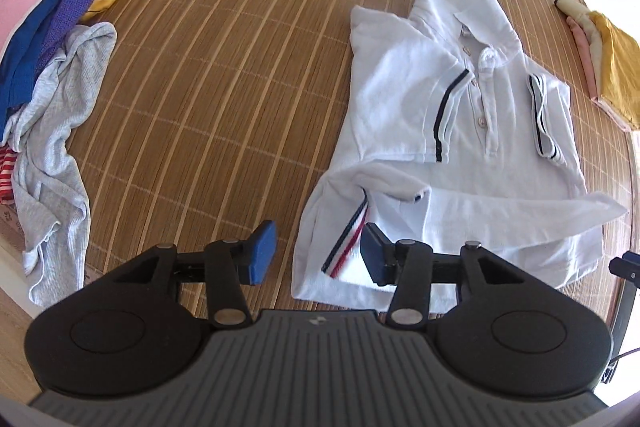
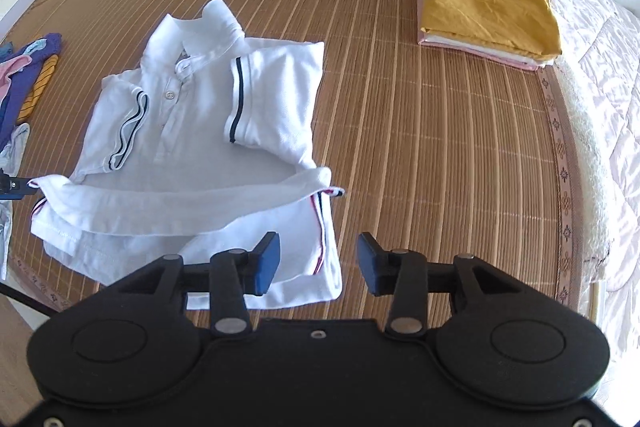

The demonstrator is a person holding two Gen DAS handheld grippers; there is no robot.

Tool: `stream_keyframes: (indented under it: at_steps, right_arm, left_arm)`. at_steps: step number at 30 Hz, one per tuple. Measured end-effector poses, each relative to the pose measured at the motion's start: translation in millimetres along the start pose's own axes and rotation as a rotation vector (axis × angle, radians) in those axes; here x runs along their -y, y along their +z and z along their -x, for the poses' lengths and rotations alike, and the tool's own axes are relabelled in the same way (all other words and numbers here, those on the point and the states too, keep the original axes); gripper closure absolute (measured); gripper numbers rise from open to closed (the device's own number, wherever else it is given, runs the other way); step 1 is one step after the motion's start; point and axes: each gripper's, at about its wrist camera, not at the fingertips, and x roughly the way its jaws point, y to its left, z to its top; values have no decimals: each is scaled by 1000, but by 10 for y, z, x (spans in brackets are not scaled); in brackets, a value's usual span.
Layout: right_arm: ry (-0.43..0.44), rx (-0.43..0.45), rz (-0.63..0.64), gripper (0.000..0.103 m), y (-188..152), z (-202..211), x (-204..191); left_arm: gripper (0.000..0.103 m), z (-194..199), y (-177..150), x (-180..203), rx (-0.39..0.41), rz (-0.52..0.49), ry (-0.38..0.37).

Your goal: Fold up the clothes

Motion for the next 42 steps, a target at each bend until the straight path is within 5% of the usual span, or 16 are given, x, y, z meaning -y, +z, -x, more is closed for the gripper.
stream_keyframes:
  at_steps: [10,12,15,26,28,42]
  right_arm:
    - [-24,-41,-26,46,51,-228,-6]
    - [-28,-37,-31,45,84,-249,15]
    - [-16,-43,-36,45,98,-274,28]
    - [66,-78,-119,72,112,-418,126]
    - [70,-81,-140,90,121,-436,147]
    - [100,-13,-194,96,528,-256,221]
  left_arm:
    - [43,-170,93,346,34,-167,88]
    - [70,-174,118,377,42,-170,93]
    - [76,-180,102,425,31,-172,96]
    - [90,-164,79,378,29,-113,80]
    - [91,-149,100,390,29,-118,80]
    - [91,-121,677,199,41,1,28]
